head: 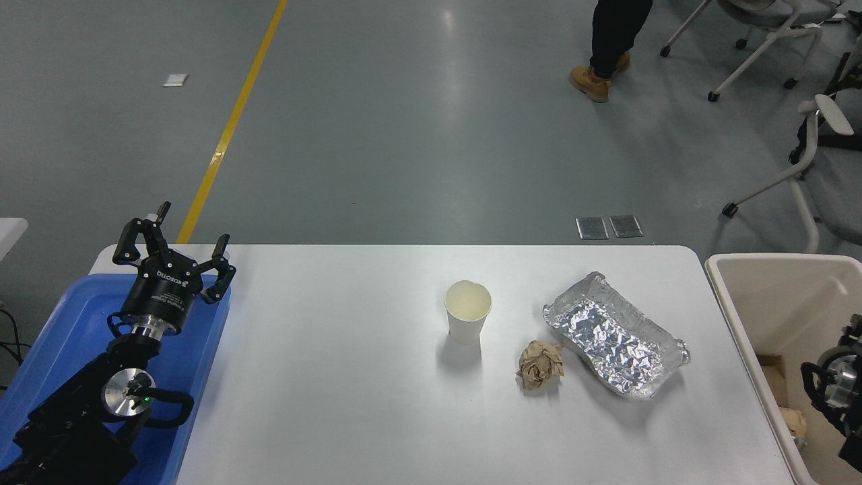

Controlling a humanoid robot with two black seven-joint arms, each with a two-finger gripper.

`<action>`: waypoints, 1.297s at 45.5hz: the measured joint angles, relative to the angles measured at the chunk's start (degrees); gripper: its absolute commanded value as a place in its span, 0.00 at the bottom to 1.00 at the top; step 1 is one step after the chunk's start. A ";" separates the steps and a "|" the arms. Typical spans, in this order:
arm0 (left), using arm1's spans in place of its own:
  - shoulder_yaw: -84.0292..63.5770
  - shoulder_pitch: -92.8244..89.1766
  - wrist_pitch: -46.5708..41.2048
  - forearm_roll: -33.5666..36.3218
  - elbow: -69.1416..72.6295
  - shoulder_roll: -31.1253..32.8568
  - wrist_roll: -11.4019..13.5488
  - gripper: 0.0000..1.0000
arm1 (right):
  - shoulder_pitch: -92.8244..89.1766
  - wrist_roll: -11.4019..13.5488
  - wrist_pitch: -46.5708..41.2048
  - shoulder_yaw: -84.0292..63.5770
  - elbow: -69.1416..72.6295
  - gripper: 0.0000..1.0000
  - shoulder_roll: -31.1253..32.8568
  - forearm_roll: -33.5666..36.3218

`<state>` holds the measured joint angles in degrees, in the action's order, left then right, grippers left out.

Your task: Pick up paper cup place in dustbin

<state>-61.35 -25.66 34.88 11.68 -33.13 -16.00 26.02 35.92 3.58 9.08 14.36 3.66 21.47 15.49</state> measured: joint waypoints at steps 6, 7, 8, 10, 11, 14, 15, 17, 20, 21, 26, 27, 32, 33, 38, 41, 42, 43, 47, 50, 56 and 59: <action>0.00 0.00 0.00 0.00 0.00 0.00 0.00 0.98 | 0.54 -0.03 -0.16 -1.89 0.33 1.00 0.15 0.03; 0.00 0.00 0.00 0.00 0.00 0.00 0.00 0.98 | 0.77 -0.04 -0.17 -2.24 0.37 1.00 0.23 0.05; 0.00 0.00 0.00 0.00 0.00 0.00 0.00 0.98 | 1.14 -0.04 -0.19 -2.86 0.42 1.00 0.44 0.06; 0.00 0.00 0.00 0.00 0.00 0.00 0.00 0.98 | 1.67 -0.05 -0.21 -3.78 0.49 1.00 0.90 0.05; 0.00 0.00 0.00 0.00 0.00 0.00 0.00 0.98 | 2.12 -0.06 -0.22 -4.60 0.55 1.00 1.31 0.06; 0.00 0.00 0.00 0.00 0.00 0.00 0.00 0.98 | 3.22 -0.07 -0.33 -6.51 0.77 1.00 2.14 0.07; 0.00 0.00 0.00 0.00 0.00 0.00 0.00 0.98 | 3.85 -0.07 -0.39 -7.59 0.98 1.00 2.51 0.09; 0.00 0.00 0.00 0.00 0.00 0.00 0.00 0.98 | 4.84 -0.07 -0.45 -9.07 1.35 1.00 3.02 0.08; 0.00 0.00 0.00 0.02 0.00 0.00 0.00 0.98 | 6.81 -0.07 -0.55 -12.07 2.31 1.00 4.00 0.09; 0.00 0.00 0.00 0.03 0.00 0.00 0.00 0.98 | 7.55 -0.07 -0.59 -13.13 2.70 1.00 4.41 0.10; 0.00 0.00 0.00 0.04 0.00 0.00 0.00 0.98 | 12.64 -0.07 -0.73 -19.72 6.07 1.00 6.84 0.00; 0.00 0.00 0.00 0.04 -0.01 0.00 0.00 0.98 | 13.59 -0.07 -0.75 -20.81 6.82 1.00 7.23 -0.03; 0.00 -0.01 0.00 0.02 -0.01 0.00 0.00 0.98 | 19.97 -0.06 -0.81 -28.05 12.06 1.00 9.26 -0.14; 0.00 0.00 0.00 0.04 -0.01 0.00 0.00 0.98 | 21.58 -0.06 -0.84 -29.88 13.44 1.00 9.61 -0.18; 0.00 0.00 0.00 0.03 -0.01 0.00 0.00 0.98 | 28.74 -0.06 -0.97 -37.78 18.74 1.00 10.39 -0.75; 0.00 0.00 0.00 0.01 0.00 0.00 0.00 0.98 | 32.63 -0.09 -1.46 -41.72 21.73 1.00 9.99 -1.53; 0.00 0.00 0.00 0.01 0.00 0.00 0.00 0.98 | 33.71 -0.09 -1.70 -42.62 22.58 1.00 9.73 -1.84; 0.00 0.00 0.00 0.01 0.00 0.00 0.00 0.98 | 35.16 -0.10 -2.15 -43.85 23.88 1.00 9.39 -2.41; 0.00 -0.01 0.00 0.00 0.01 -0.01 0.00 0.98 | 40.41 -0.12 -4.29 -47.14 29.05 1.00 8.51 -4.96; 0.00 0.00 0.00 -0.01 0.01 0.00 0.00 0.98 | 43.19 -0.12 -5.81 -48.37 32.54 1.00 8.29 -6.29; 0.00 0.00 0.00 0.01 0.01 0.00 -0.02 0.98 | 52.49 -0.06 -10.12 -53.22 44.23 1.00 7.77 -9.09; 0.00 0.00 0.01 0.01 0.01 0.00 -0.10 0.98 | 57.37 -0.03 -12.29 -56.32 50.01 1.00 7.06 -9.90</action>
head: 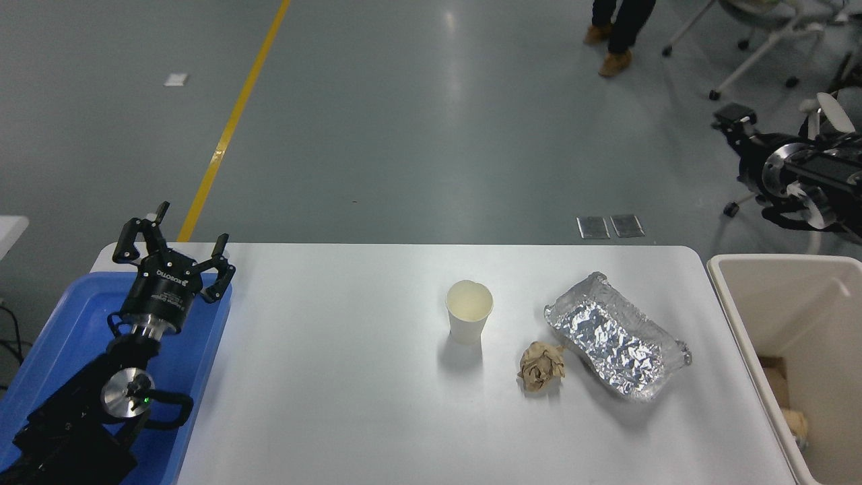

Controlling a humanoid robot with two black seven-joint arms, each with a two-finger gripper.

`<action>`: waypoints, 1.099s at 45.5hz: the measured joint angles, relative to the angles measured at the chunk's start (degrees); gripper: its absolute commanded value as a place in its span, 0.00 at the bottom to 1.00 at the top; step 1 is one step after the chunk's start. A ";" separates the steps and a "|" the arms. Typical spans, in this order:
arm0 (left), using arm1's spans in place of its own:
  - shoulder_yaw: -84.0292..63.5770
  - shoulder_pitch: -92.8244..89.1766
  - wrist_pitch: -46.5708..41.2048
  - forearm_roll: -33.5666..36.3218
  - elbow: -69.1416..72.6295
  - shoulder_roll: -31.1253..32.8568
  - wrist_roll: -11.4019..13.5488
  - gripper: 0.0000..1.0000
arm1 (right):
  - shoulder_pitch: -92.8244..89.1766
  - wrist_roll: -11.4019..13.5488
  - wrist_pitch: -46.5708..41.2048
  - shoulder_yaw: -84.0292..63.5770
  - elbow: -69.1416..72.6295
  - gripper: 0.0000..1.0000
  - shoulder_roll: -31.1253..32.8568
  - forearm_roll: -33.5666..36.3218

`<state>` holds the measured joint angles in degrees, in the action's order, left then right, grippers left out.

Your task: Pick up paper cup place in dustbin

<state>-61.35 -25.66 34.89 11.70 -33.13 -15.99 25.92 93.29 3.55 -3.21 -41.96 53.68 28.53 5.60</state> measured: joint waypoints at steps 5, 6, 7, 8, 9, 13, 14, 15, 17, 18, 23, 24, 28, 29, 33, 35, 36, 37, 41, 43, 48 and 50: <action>0.00 0.00 0.00 0.00 0.00 0.00 0.00 0.98 | 7.93 0.08 -4.57 -5.47 8.50 1.00 -1.76 -0.86; 0.00 0.00 0.00 -0.01 0.00 0.00 0.00 0.98 | 9.88 0.11 -6.10 -6.90 10.43 1.00 -2.20 -0.99; 0.00 0.00 0.00 0.00 0.00 -0.01 -0.01 0.98 | 11.19 0.17 -7.05 -7.80 11.67 1.00 -2.54 -1.04; 0.00 0.00 0.00 0.00 0.00 -0.01 0.00 0.98 | 12.48 0.20 -8.08 -8.67 12.87 1.00 -2.91 -1.13; 0.00 0.00 0.00 -0.01 -0.01 -0.01 0.00 0.98 | 14.30 0.21 -9.70 -9.90 14.58 1.00 -3.37 -1.21; 0.00 0.00 0.00 0.00 0.00 -0.01 0.00 0.98 | 19.86 0.27 -14.27 -13.26 19.62 1.00 -4.64 -1.43; 0.00 0.00 0.00 0.00 -0.01 -0.01 0.00 0.98 | 21.03 0.29 -15.13 -13.86 20.64 1.00 -4.92 -1.44; 0.00 0.00 0.00 -0.01 -0.01 0.00 0.00 0.98 | 22.20 0.29 -15.95 -14.44 21.65 1.00 -5.19 -1.48; 0.00 0.00 -0.01 0.00 0.00 -0.01 0.00 0.98 | 24.98 0.31 -17.94 -15.78 24.10 1.00 -5.75 -1.55; 0.00 -0.01 0.00 -0.01 -0.01 0.00 0.01 0.98 | 26.14 0.31 -18.71 -16.25 25.07 1.00 -6.01 -1.57; 0.00 -0.01 -0.01 -0.02 -0.01 -0.01 0.01 0.98 | 32.36 0.31 -22.90 -18.29 29.40 1.00 -7.54 -1.52; 0.00 -0.01 0.00 -0.01 -0.01 0.00 0.01 0.98 | 33.88 0.31 -23.92 -18.69 30.19 1.00 -8.01 -1.49; 0.00 0.00 -0.01 -0.01 0.00 0.00 0.02 0.98 | 38.49 0.29 -26.59 -19.47 32.08 1.00 -9.50 -1.34; 0.00 -0.01 -0.01 -0.01 0.00 0.00 0.02 0.98 | 39.40 0.29 -27.03 -19.58 32.38 1.00 -9.83 -1.32; 0.00 -0.01 -0.01 -0.02 -0.01 -0.01 0.02 0.98 | 42.71 0.26 -28.66 -19.95 33.44 1.00 -11.29 -1.26; 0.00 0.00 -0.02 0.00 -0.01 0.00 0.02 0.98 | 44.07 0.24 -29.31 -20.07 33.75 1.00 -12.04 -1.24; 0.00 0.00 -0.02 0.00 -0.01 0.00 0.02 0.98 | 44.48 0.22 -29.51 -20.12 33.85 1.00 -12.33 -1.24; 0.00 0.00 -0.02 -0.01 -0.01 0.00 0.02 0.98 | 44.88 0.22 -29.70 -20.16 33.95 1.00 -12.62 -1.25; 0.00 0.00 -0.02 -0.01 -0.01 0.00 0.02 0.98 | 45.99 0.20 -30.22 -20.28 34.16 1.00 -14.00 -1.31; 0.00 0.00 -0.02 0.00 -0.01 0.00 0.02 0.98 | 46.05 0.19 -30.30 -20.30 34.24 1.00 -14.60 -1.34; 0.00 0.00 -0.02 0.00 -0.01 0.00 0.02 0.98 | 44.99 0.17 -30.02 -20.27 34.14 1.00 -16.41 -1.39; 0.00 0.00 -0.02 0.00 -0.01 0.00 0.02 0.98 | 44.30 0.17 -29.67 -20.15 33.87 1.00 -16.96 -1.36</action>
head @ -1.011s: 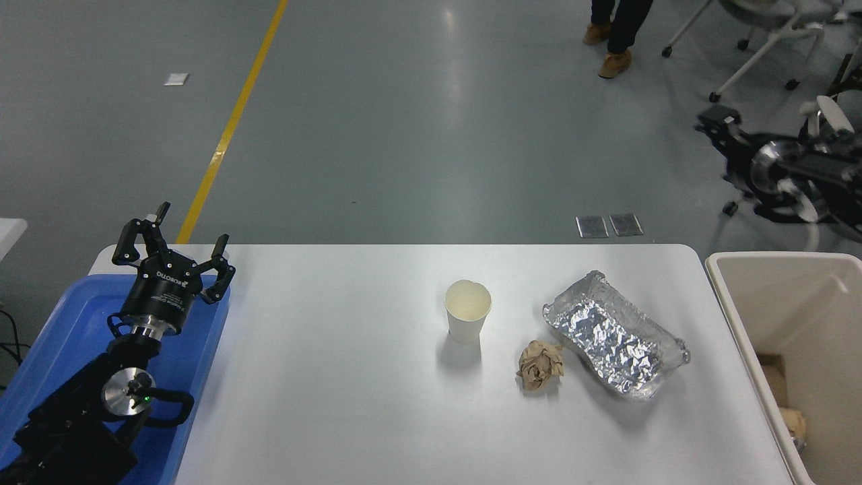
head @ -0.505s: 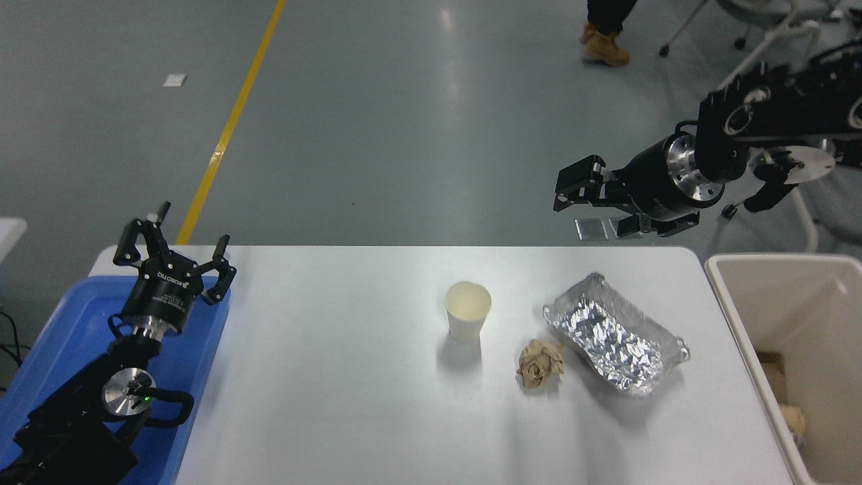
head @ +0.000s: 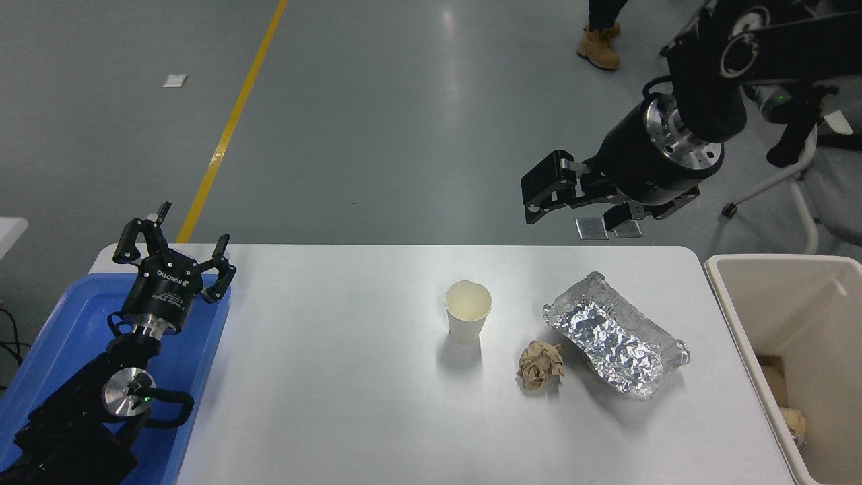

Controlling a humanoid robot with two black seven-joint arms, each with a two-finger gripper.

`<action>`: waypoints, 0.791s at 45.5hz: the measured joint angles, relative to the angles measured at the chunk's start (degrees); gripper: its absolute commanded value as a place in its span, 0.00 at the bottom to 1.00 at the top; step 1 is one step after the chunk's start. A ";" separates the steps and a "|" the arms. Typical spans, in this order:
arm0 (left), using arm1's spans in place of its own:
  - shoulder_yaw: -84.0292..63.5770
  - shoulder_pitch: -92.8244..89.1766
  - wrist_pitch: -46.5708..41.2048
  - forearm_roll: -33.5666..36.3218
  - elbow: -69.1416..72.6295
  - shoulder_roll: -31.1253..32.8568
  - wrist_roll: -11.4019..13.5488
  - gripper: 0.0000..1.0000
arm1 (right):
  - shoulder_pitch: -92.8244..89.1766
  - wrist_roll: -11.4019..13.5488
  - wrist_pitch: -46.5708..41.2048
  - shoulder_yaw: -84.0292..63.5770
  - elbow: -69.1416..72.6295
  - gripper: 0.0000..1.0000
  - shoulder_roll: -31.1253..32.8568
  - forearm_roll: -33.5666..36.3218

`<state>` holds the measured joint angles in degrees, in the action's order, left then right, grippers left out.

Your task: Pick up paper cup place in dustbin

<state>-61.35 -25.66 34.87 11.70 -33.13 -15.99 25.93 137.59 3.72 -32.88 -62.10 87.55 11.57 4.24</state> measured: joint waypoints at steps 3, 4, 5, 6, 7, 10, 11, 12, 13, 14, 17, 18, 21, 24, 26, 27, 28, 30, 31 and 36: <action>0.00 0.00 0.00 0.00 0.00 0.00 0.00 0.98 | -1.75 0.00 0.82 0.26 -0.61 1.00 -1.01 0.13; 0.00 0.00 0.00 -0.01 0.00 0.00 0.00 0.98 | -2.56 0.01 1.24 0.43 -0.94 1.00 -1.40 0.15; 0.00 0.00 0.00 0.00 -0.01 0.00 0.00 0.98 | -3.29 0.01 1.63 0.60 -1.30 1.00 -1.75 0.18; 0.00 0.00 0.00 0.00 0.00 0.00 0.00 0.98 | -4.08 0.01 2.01 0.83 -1.68 1.00 -2.14 0.20; 0.00 0.00 0.00 -0.01 -0.01 0.00 0.00 0.98 | -5.29 0.04 2.64 1.13 -2.29 1.00 -2.70 0.22; 0.00 0.00 0.00 0.00 0.00 0.00 0.00 0.98 | -8.13 0.05 4.08 1.86 -4.21 1.00 -3.92 0.33; 0.00 0.00 0.00 0.00 -0.01 0.00 0.00 0.98 | -9.07 0.05 4.55 2.06 -4.97 1.00 -4.33 0.42; 0.00 0.00 0.00 0.00 0.00 0.00 0.00 0.98 | -10.19 0.04 5.03 2.29 -5.84 1.00 -4.78 0.62; 0.00 0.00 0.00 -0.01 -0.01 0.00 0.00 0.98 | -11.60 0.07 5.62 2.47 -6.94 1.00 -5.33 0.86; 0.00 0.00 0.00 0.00 0.00 0.00 -0.01 0.98 | -12.72 0.08 6.03 2.62 -7.83 1.00 -5.78 1.12; 0.00 0.00 0.00 0.00 0.00 0.00 0.00 0.98 | -16.46 0.11 7.30 3.06 -10.97 1.00 -7.28 2.22; 0.00 0.00 0.00 0.00 0.00 0.00 -0.01 0.98 | -17.52 0.09 7.62 3.17 -11.81 1.00 -7.67 2.58; 0.00 0.01 0.00 0.00 0.00 0.00 -0.01 0.98 | -21.13 0.11 8.87 3.60 -14.72 1.00 -8.71 3.60; 0.00 0.00 0.00 0.00 0.00 0.00 -0.01 0.98 | -24.85 0.12 10.27 3.95 -17.62 1.00 -9.49 4.34; 0.00 0.00 0.00 -0.01 -0.01 0.00 0.00 0.98 | -27.51 0.14 11.42 4.20 -19.83 1.00 -9.91 4.65; 0.00 0.00 0.00 0.00 0.00 0.00 -0.01 0.98 | -28.60 0.12 11.86 4.26 -20.76 1.00 -10.05 4.76; 0.00 0.00 0.00 -0.01 0.00 0.00 0.00 0.98 | -30.21 0.13 12.52 4.37 -22.11 1.00 -10.23 4.90; 0.00 0.00 0.00 0.00 0.00 0.00 -0.01 0.98 | -32.35 0.13 13.28 4.46 -24.15 1.00 -10.46 5.09; 0.00 0.00 0.00 0.00 0.00 0.00 -0.01 0.98 | -33.95 0.13 13.78 4.56 -25.66 1.00 -10.61 5.25; 0.00 0.00 0.01 -0.01 0.00 0.00 -0.01 0.98 | -39.38 0.13 15.22 4.77 -30.59 1.00 -11.00 5.67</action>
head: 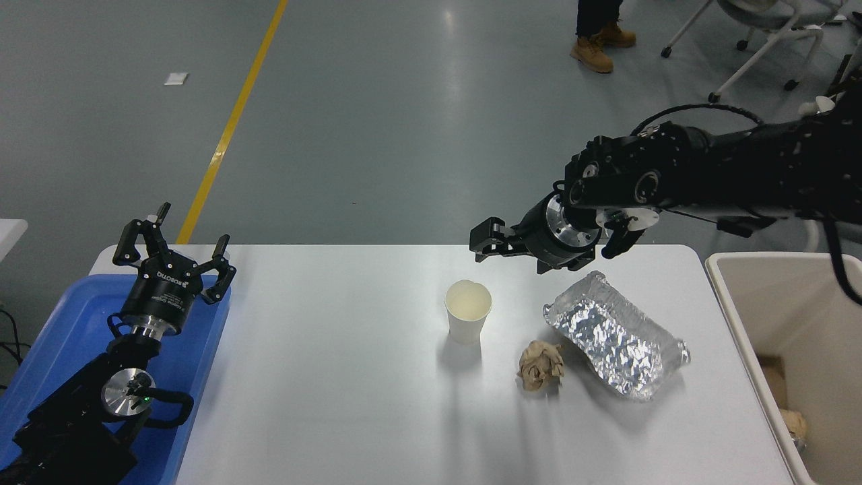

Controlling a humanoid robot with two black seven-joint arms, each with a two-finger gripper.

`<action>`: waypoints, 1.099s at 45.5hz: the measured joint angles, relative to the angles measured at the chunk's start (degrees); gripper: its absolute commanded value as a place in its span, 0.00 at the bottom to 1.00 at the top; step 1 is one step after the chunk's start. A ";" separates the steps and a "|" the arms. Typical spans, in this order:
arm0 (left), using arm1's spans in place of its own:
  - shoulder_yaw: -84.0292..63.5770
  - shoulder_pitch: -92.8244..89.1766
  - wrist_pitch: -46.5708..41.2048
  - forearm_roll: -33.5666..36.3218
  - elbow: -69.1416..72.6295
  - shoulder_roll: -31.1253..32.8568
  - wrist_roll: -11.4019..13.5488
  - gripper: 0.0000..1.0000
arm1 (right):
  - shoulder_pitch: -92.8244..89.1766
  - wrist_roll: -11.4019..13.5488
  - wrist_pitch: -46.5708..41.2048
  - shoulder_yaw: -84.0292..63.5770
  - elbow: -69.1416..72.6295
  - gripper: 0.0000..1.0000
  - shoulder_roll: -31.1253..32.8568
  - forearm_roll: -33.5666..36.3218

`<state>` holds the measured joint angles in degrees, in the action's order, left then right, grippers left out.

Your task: Pick up paper cup place in dustbin

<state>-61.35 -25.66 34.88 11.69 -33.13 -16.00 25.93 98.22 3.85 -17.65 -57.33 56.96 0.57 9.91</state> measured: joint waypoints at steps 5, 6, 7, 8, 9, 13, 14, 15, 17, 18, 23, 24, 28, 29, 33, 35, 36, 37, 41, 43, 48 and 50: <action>0.00 0.00 0.00 0.00 0.00 0.00 0.00 0.98 | -4.51 0.01 1.07 0.52 -3.49 1.00 -0.24 0.27; 0.00 0.00 0.00 0.00 -0.01 0.00 0.01 0.98 | -5.17 0.02 1.23 0.64 -4.01 1.00 -0.26 0.30; 0.00 0.00 0.00 0.01 -0.01 0.00 0.00 0.98 | -5.80 0.01 1.32 0.79 -4.49 1.00 -0.28 0.35; 0.00 0.00 0.00 0.00 0.00 0.00 0.00 0.98 | -6.49 0.01 1.45 0.96 -5.03 1.00 -0.31 0.36; 0.00 0.00 0.00 0.00 0.00 0.00 0.00 0.98 | -7.34 0.02 1.61 1.15 -5.73 1.00 -0.35 0.39; 0.00 0.00 0.00 0.00 0.00 0.00 0.00 0.98 | -9.50 0.00 1.98 1.57 -7.47 1.00 -0.42 0.47; 0.00 0.00 0.00 0.01 0.00 0.00 0.00 0.98 | -9.93 0.00 2.04 1.64 -7.77 1.00 -0.43 0.48; 0.00 0.00 0.00 0.00 0.00 0.00 0.00 0.98 | -10.48 -0.02 2.11 1.75 -8.13 1.00 -0.45 0.51; 0.00 0.00 0.00 0.01 0.00 0.00 0.00 0.98 | -11.11 -0.03 2.22 1.94 -8.59 1.00 -0.47 0.52; 0.00 0.00 0.00 0.01 0.00 0.00 0.00 0.98 | -11.66 -0.04 2.29 2.22 -8.95 1.00 -0.48 0.53; 0.00 0.00 0.00 0.01 0.00 0.00 0.00 0.98 | -12.64 -0.08 2.39 3.33 -9.46 1.00 -0.51 0.29; 0.00 0.00 0.00 0.00 0.00 0.00 0.00 0.98 | -12.80 -0.08 2.39 3.54 -9.46 1.00 -0.53 0.23; 0.00 0.00 0.00 0.00 0.00 0.00 0.00 0.98 | -13.34 -0.14 2.39 4.60 -9.48 1.00 -0.54 0.03; 0.00 0.00 0.00 0.00 0.00 0.00 0.00 0.98 | -13.44 -0.16 2.39 4.80 -9.47 1.00 -0.54 0.00; 0.00 0.00 0.00 0.00 0.00 0.00 0.00 0.98 | -14.11 -0.22 2.32 5.70 -9.19 1.00 -0.55 -0.27; 0.00 0.00 0.00 0.00 0.00 0.00 0.00 0.98 | -14.39 -0.25 2.26 6.09 -9.11 1.00 -0.56 -0.43; 0.00 0.00 0.00 0.00 0.00 0.00 0.00 0.98 | -14.57 -0.26 2.23 6.31 -9.04 1.00 -0.56 -0.59; 0.00 0.00 0.00 0.00 0.00 0.00 0.00 0.98 | -14.84 -0.27 2.21 6.62 -8.97 1.00 -0.56 -0.88; 0.00 0.00 -0.01 0.00 0.00 0.00 0.00 0.98 | -15.72 -0.33 2.16 7.46 -8.84 1.00 -0.56 -1.90; 0.00 0.00 -0.01 0.00 0.00 0.00 0.00 0.98 | -16.22 -0.34 2.14 7.79 -8.79 1.00 -0.57 -2.39; 0.00 0.00 -0.01 0.00 0.00 0.00 0.00 0.98 | -17.69 -0.38 2.22 8.78 -8.81 1.00 -0.57 -3.52; 0.00 0.00 -0.01 0.00 0.00 0.00 0.00 0.98 | -18.16 -0.38 2.24 9.14 -8.87 1.00 -0.57 -3.75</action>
<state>-61.35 -25.66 34.87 11.69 -33.13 -15.99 25.93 80.06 3.46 -15.41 -48.19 48.10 0.00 6.16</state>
